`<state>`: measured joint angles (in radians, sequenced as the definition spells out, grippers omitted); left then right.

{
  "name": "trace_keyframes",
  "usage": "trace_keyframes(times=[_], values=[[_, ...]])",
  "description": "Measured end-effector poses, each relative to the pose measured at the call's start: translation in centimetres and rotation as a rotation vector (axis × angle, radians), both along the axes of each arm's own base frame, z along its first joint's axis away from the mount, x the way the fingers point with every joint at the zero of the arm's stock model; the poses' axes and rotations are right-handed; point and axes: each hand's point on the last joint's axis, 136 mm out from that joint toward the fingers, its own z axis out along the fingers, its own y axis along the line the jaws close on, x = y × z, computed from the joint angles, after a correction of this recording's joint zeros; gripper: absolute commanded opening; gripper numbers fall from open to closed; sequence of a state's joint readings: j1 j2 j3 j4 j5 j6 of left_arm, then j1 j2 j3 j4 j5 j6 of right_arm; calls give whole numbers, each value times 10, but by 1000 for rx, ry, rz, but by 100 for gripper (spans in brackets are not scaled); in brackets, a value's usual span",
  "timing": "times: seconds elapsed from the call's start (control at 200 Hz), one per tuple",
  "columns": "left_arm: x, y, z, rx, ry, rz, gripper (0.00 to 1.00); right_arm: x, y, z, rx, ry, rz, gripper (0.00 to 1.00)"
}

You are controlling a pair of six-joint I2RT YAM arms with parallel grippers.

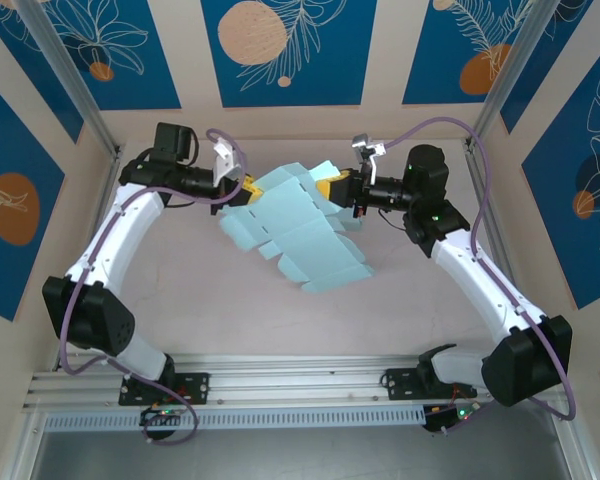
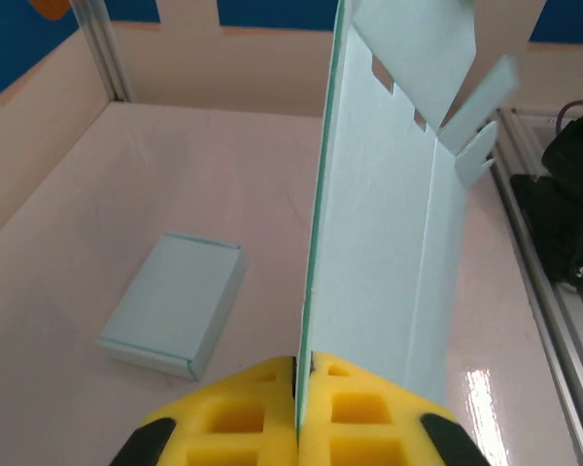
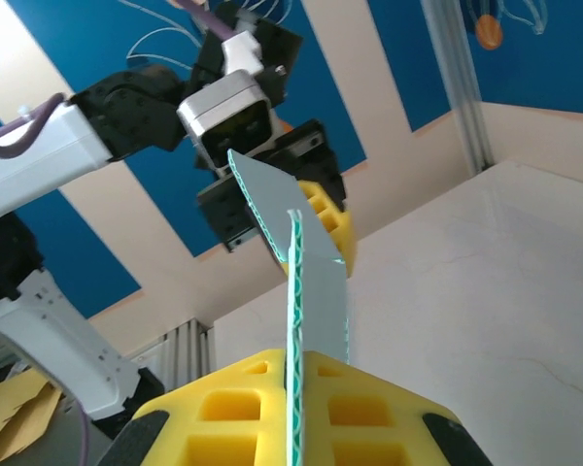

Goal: Fold the paper box

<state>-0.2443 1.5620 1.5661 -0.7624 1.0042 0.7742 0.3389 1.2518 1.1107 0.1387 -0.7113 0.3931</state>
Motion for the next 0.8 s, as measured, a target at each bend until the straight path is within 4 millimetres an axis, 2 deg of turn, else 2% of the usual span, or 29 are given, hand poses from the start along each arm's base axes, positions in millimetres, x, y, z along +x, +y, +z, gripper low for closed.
trace_keyframes(times=[0.055,0.165,0.26,0.335,0.39,0.48,0.61,0.7,0.8], values=[[0,1,-3,18,3,9,0,3,-2,-5,-5,12,-15,0],[-1,5,-3,70,24,34,0,10,-5,-15,-18,36,-57,11],[1,6,11,111,35,39,0,14,-9,-19,-24,59,-99,30],[8,5,25,136,2,38,0,15,-13,-29,-45,112,-135,54],[12,6,28,174,-17,51,0,18,-17,-38,-68,135,-170,62],[12,5,10,271,-7,60,0,23,-26,-60,-111,208,-248,72],[13,-2,-27,392,38,28,0,32,-44,-90,-180,311,-379,80],[18,0,-56,490,90,23,0,34,-57,-99,-208,349,-449,84],[30,3,-79,563,137,24,0,33,-67,-101,-226,365,-502,84]])
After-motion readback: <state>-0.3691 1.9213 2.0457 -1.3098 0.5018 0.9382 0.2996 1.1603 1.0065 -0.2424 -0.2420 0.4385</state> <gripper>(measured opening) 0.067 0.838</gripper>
